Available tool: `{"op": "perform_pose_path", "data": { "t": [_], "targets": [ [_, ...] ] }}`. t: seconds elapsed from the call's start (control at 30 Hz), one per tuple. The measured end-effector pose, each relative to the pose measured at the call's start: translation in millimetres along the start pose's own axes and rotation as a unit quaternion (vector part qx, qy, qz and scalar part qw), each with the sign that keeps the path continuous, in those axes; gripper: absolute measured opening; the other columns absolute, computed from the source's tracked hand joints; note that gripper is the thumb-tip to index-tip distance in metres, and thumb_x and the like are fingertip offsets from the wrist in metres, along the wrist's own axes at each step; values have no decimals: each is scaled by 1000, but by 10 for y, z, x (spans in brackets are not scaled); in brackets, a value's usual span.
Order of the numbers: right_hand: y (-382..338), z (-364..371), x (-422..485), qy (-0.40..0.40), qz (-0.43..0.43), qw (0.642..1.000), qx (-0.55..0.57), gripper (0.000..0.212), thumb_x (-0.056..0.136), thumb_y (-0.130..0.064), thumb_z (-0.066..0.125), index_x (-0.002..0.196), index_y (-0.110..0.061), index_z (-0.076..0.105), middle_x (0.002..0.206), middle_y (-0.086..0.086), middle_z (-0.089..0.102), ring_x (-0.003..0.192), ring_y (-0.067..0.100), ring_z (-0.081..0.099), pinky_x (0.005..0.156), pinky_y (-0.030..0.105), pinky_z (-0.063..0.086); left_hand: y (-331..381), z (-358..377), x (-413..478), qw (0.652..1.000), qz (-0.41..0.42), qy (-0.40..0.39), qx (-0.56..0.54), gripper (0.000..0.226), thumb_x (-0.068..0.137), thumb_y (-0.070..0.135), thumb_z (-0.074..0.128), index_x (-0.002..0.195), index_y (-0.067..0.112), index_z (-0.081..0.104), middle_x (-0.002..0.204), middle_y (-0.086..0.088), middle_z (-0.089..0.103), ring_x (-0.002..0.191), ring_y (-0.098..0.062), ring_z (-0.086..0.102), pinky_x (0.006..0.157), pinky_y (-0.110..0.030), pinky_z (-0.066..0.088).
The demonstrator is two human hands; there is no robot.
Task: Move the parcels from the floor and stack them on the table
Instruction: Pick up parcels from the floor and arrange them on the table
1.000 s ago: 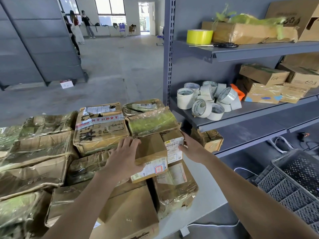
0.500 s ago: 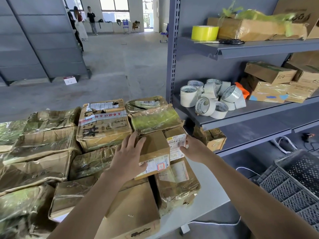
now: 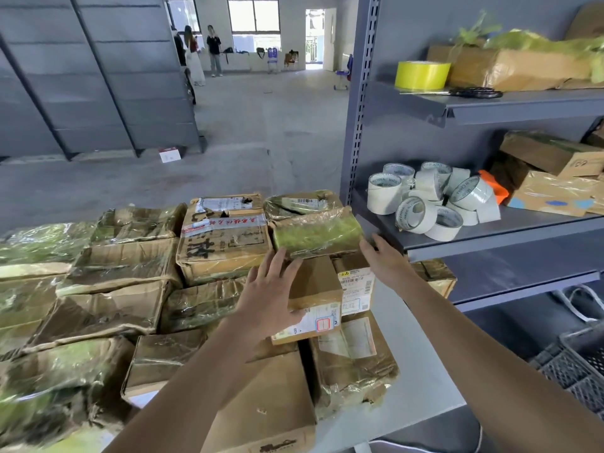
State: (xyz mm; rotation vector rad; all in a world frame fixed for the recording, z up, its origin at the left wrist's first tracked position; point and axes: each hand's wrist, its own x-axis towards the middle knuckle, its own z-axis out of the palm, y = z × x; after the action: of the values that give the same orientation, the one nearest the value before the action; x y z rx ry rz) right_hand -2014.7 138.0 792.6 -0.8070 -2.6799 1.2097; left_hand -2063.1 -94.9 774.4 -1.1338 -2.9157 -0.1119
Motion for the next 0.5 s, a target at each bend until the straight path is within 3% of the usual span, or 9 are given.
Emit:
{"op": "perform_pose_path", "data": {
  "t": [0.1,0.3,0.4,0.5],
  "targets": [
    [-10,105,20,-21,3,1000,12,52,103,-41,33,145,-11,31,139,16,48,123,31,46,85,32,31,-2,47,-10,1000,-9,-16,-20,90,86,57,55,152,29,-1,159,0,-18,147,-26,-10,119,-46,8],
    [91,95,63,-30,-22,999,-36,48,102,-41,35,140,-11,36,129,13,54,108,27,50,81,32,33,-20,77,7,1000,-9,-19,0,89,85,59,52,151,30,0,159,-2,-13,147,-29,-7,119,-51,9],
    [68,41,105,7,-32,997,-67,52,102,-45,33,138,-8,39,131,16,52,110,30,52,82,35,36,9,92,-25,1000,-17,-14,7,91,84,61,53,151,30,-1,159,-2,-11,147,-30,-7,118,-52,9],
    [-12,24,154,55,-83,991,-94,52,101,-41,36,144,-11,35,138,16,45,124,33,46,94,42,41,54,83,-120,999,-33,1,-3,92,82,61,55,150,30,0,159,-1,-9,147,-29,-7,118,-52,11]
  ]
}}
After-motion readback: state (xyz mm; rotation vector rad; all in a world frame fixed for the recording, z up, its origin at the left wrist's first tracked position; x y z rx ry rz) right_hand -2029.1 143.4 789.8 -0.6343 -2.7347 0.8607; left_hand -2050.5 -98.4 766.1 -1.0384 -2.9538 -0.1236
